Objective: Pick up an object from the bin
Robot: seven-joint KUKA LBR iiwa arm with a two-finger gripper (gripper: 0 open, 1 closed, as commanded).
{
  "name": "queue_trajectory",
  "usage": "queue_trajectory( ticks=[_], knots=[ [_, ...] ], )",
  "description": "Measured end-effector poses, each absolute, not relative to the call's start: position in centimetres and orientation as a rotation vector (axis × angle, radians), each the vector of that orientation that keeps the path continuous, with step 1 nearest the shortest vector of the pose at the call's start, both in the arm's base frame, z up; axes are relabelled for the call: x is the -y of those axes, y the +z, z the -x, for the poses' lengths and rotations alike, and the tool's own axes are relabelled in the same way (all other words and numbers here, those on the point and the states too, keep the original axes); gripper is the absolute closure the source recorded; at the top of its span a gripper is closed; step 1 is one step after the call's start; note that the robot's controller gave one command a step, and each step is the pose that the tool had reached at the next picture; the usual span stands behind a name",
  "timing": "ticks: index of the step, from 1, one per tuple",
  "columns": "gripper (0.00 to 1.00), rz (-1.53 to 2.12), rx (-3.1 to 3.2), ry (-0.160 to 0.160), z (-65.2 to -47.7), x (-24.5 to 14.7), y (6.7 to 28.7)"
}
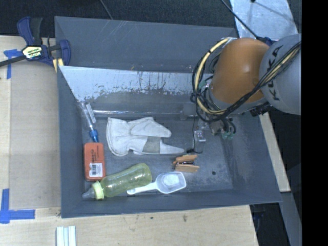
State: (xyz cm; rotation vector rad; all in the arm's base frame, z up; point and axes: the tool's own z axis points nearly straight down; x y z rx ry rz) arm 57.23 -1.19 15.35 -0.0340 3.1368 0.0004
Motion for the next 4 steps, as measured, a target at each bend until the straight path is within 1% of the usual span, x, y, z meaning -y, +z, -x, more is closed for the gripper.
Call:
queue_trajectory(
  ticks=[1, 2, 3, 4],
  knots=[
    [0.00, 0.133, -3.137, -0.001, -58.3, -1.2, 12.4],
    [0.00, 0.070, -3.134, 0.002, -54.5, 0.0, 9.4],
    [1.00, 0.050, -3.133, 0.001, -48.4, 1.1, 7.2],
    [0.00, 0.051, -3.135, 0.000, -49.1, 1.0, 7.3]
  ],
)
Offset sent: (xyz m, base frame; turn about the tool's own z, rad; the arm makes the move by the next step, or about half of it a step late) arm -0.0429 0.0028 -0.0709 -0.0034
